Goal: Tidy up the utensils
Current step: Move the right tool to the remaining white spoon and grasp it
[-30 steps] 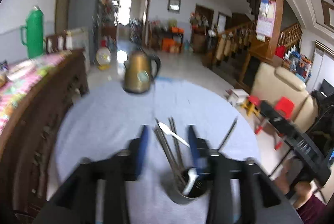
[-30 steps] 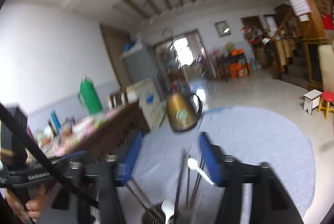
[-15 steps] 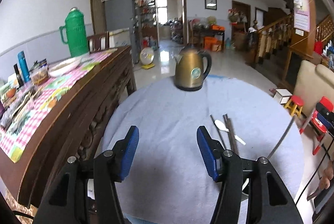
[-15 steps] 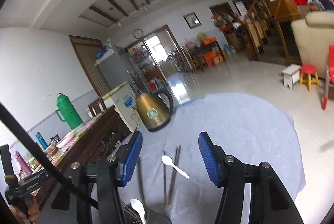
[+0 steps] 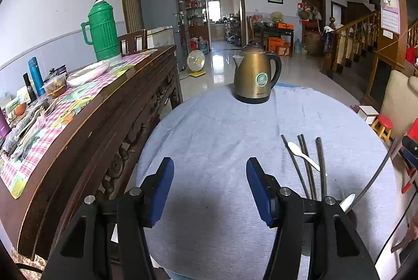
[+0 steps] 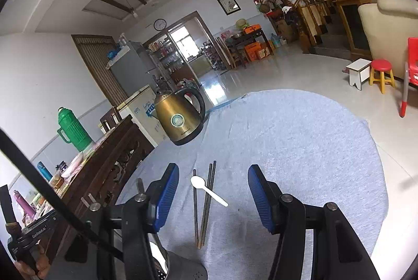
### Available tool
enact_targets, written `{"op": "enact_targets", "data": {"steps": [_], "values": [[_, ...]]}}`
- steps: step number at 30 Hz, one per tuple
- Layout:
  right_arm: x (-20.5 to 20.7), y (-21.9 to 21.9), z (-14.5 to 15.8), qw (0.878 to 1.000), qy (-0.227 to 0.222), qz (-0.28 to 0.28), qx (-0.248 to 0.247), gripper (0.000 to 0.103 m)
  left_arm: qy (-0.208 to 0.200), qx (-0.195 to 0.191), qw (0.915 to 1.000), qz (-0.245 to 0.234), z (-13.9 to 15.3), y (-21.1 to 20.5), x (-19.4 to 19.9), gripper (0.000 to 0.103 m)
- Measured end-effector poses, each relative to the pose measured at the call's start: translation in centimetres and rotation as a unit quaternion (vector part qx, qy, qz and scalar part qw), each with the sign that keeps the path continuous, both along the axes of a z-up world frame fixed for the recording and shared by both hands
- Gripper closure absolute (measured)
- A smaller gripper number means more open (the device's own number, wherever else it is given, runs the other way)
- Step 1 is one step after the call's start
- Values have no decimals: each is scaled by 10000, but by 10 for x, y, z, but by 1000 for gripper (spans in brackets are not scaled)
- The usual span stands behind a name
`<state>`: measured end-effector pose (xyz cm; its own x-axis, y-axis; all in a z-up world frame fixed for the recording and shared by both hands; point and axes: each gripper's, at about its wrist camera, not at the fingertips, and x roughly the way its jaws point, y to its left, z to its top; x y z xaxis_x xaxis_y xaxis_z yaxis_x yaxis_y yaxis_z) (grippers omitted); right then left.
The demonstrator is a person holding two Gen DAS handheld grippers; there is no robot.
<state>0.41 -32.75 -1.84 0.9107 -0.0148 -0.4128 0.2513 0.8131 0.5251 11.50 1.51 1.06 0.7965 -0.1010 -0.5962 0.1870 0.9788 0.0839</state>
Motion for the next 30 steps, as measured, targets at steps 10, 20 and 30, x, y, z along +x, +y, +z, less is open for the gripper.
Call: {"op": "enact_targets", "data": {"steps": [10, 20, 30], "values": [[10, -2, -6, 9999, 120, -15, 67, 45, 24, 190, 9997, 133, -9, -1, 10, 44], [19, -6, -13, 9996, 246, 20, 132, 45, 106, 288, 9995, 80, -17, -8, 16, 44], [38, -7, -19, 9990, 381, 130, 186, 45, 213, 378, 9991, 39, -24, -15, 26, 44]]}}
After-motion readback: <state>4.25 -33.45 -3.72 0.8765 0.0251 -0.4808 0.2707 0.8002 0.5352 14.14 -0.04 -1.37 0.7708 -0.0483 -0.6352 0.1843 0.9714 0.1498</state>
